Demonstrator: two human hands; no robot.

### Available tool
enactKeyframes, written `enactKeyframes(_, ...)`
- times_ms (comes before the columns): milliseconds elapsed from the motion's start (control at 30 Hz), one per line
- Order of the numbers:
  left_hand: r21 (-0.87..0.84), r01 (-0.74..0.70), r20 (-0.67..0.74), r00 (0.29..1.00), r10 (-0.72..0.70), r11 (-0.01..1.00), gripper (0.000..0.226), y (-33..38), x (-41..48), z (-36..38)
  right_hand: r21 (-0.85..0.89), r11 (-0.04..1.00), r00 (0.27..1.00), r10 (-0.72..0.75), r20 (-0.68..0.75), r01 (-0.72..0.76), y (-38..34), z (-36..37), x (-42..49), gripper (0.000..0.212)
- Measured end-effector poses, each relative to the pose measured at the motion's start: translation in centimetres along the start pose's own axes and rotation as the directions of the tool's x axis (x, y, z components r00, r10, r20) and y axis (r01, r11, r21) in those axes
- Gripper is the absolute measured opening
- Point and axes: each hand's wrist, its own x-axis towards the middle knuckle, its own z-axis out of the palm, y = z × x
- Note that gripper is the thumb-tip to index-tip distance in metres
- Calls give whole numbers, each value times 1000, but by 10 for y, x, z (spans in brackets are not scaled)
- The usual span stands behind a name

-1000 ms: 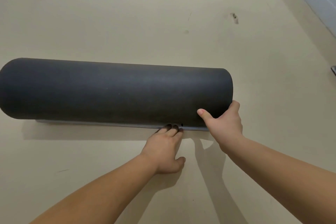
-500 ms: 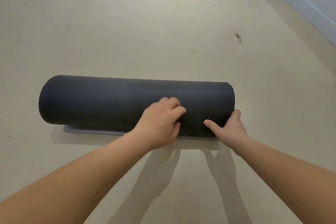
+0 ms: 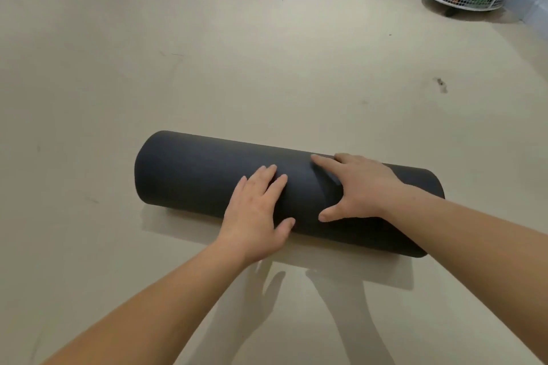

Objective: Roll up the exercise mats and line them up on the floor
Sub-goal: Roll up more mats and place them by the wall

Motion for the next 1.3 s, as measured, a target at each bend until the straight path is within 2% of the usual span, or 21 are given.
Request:
enactKeyframes(33, -127, 128, -49, 990, -135, 984, 88, -8, -8, -6, -24, 1000, 1000, -1, 4, 1, -2, 2, 4, 127)
enactKeyframes(67, -298, 287, -60, 946, -318, 910, 85, -17, -16, -11, -41, 999, 1000, 6, 5, -6, -2, 2, 7, 128)
enactKeyframes(100, -487, 439, 12, 868, -497, 755, 86, -24, -25, -16, -55, 998, 1000, 14, 12, -14, -2, 1, 10, 131)
enactKeyframes(133, -646, 542, 161, 785, -598, 537, 91, -28, -34, -18, -71, 997, 1000, 18, 21, -16, -2, -1, 13, 134)
enactKeyframes(167, -746, 593, 329, 724, -607, 303, 98, -27, -43, -18, -87, 996, 999, 16, 30, -13, -3, -2, 15, 137)
enactKeyframes(200, -783, 605, 436, 702, -563, 148, 105, -23, -50, -16, -99, 995, 999, 11, 37, -7, -3, -2, 17, 140)
enactKeyframes(233, -789, 607, 483, 705, -519, 91, 110, -16, -52, -12, -105, 994, 999, 4, 42, 0, -5, 0, 18, 142)
enactKeyframes(300, -815, 577, 499, 739, -453, 44, 123, 0, -42, -7, -119, 993, 999, -3, 46, 9, -6, 4, 19, 145)
enactKeyframes(367, -827, 562, 501, 739, -450, 1, 133, 16, -22, -4, -155, 988, 998, 1, 70, 10, -6, 8, 19, 148)
enactKeyframes(500, -804, 595, 527, 711, -465, -1, 139, 31, 0, 0, -185, 983, 998, 16, 58, -5, 1, 13, 16, 149)
enactKeyframes(600, -760, 648, 584, 709, -395, 39, 144, 31, 4, 2, -168, 984, 998, 58, 21, -54, 15, 20, 3, 146)
enactKeyframes(700, -750, 644, 611, 762, -216, 153, 138, 51, 17, 2, -129, 981, 988, 149, 31, -144, 49, 24, -18, 144)
enactKeyframes(767, -737, 628, 633, 771, -70, 250, 135, 75, 28, 1, -85, 973, 974, 222, 55, -217, 87, 26, -39, 143)
enactKeyframes(933, -614, 489, 708, 688, 158, 619, 133, 170, 63, 16, 9, 924, 921, 380, 87, -382, 193, 47, -120, 140)
enactKeyframes(1033, -532, 416, 754, 630, 188, 737, 145, 243, 78, 31, 30, 884, 884, 464, 59, -466, 243, 70, -168, 138)
enactKeyframes(1167, -490, 380, 780, 592, 201, 785, 153, 336, 82, 52, 92, 816, 821, 571, 30, -571, 297, 97, -223, 136)
enactKeyframes(1300, -561, 347, 756, 585, 294, 752, 133, 411, 86, 73, 170, 713, 727, 685, 35, -680, 347, 118, -277, 132)
